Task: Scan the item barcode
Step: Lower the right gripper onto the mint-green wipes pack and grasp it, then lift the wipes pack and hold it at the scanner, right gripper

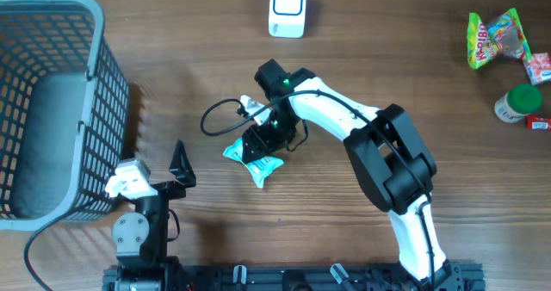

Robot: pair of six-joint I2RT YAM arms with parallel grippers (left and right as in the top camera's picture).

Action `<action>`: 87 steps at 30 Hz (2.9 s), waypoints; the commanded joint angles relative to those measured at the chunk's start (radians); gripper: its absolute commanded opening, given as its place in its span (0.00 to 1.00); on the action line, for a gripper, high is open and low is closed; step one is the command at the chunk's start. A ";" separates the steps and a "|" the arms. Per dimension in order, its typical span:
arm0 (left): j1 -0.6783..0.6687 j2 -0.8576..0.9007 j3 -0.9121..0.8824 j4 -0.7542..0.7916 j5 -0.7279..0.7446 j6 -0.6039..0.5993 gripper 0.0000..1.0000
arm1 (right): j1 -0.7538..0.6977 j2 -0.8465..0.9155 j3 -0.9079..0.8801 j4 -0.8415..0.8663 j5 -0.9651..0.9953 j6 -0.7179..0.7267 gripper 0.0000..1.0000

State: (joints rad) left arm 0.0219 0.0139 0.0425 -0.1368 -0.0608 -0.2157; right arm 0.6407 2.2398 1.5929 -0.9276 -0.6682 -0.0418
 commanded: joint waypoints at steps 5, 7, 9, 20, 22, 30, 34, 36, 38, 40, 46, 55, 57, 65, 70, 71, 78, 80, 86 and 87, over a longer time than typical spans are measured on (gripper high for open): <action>0.006 -0.006 -0.006 0.003 0.008 0.002 1.00 | -0.044 0.033 0.094 -0.199 0.038 0.219 0.05; 0.006 -0.006 -0.006 0.003 0.008 0.002 1.00 | -0.077 0.033 0.152 -0.292 0.029 0.468 0.04; 0.006 -0.006 -0.006 0.003 0.008 0.002 1.00 | -0.124 0.033 0.197 -0.401 -0.072 0.716 0.05; 0.006 -0.006 -0.006 0.003 0.008 0.002 1.00 | -0.229 0.033 0.202 -0.521 -0.413 1.242 0.04; 0.006 -0.006 -0.006 0.003 0.008 0.002 1.00 | -0.229 0.033 0.202 -0.488 -0.414 1.342 0.04; 0.006 -0.006 -0.006 0.003 0.008 0.002 1.00 | -0.229 0.033 0.202 -0.195 -0.473 1.862 0.05; 0.006 -0.006 -0.006 0.003 0.008 0.002 1.00 | -0.229 0.033 0.202 0.057 -0.513 1.868 0.04; 0.006 -0.006 -0.006 0.003 0.008 0.002 1.00 | -0.229 0.033 0.202 0.283 -0.575 1.542 0.04; 0.006 -0.006 -0.006 0.003 0.008 0.002 1.00 | -0.229 0.033 0.202 0.457 -0.680 1.352 0.04; 0.006 -0.006 -0.006 0.003 0.008 0.002 1.00 | -0.229 0.033 0.202 0.612 -0.778 1.270 0.04; 0.006 -0.006 -0.006 0.003 0.008 0.002 1.00 | -0.225 0.032 0.201 1.288 -0.955 1.187 0.04; 0.006 -0.006 -0.006 0.003 0.008 0.002 1.00 | -0.139 0.032 0.200 2.533 -0.954 0.631 0.05; 0.006 -0.006 -0.006 0.003 0.008 0.002 1.00 | -0.136 0.032 0.200 2.488 -0.953 0.361 0.04; 0.006 -0.006 -0.006 0.003 0.008 0.002 1.00 | -0.126 0.032 0.200 2.139 -0.893 -0.499 0.04; 0.006 -0.006 -0.006 0.003 0.008 0.002 1.00 | -0.116 0.031 0.200 2.141 -0.908 -0.558 0.04; 0.006 -0.006 -0.006 0.003 0.008 0.002 1.00 | -0.116 0.031 0.200 2.135 -0.915 -0.544 0.04; 0.006 -0.006 -0.006 0.003 0.008 0.002 1.00 | -0.130 0.031 0.200 1.681 -0.923 -0.024 0.04; 0.006 -0.006 -0.006 0.003 0.008 0.002 1.00 | -0.148 0.031 0.200 1.445 -0.934 0.169 0.04; 0.006 -0.006 -0.006 0.003 0.008 0.002 1.00 | -0.214 0.032 0.198 0.890 -0.919 0.499 0.15; 0.006 -0.006 -0.006 0.003 0.008 0.002 1.00 | -0.217 0.032 0.198 0.863 -0.903 0.545 0.30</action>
State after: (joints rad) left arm 0.0219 0.0139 0.0418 -0.1352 -0.0608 -0.2157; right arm 0.4423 2.2742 1.7836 -0.0185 -1.5566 0.2939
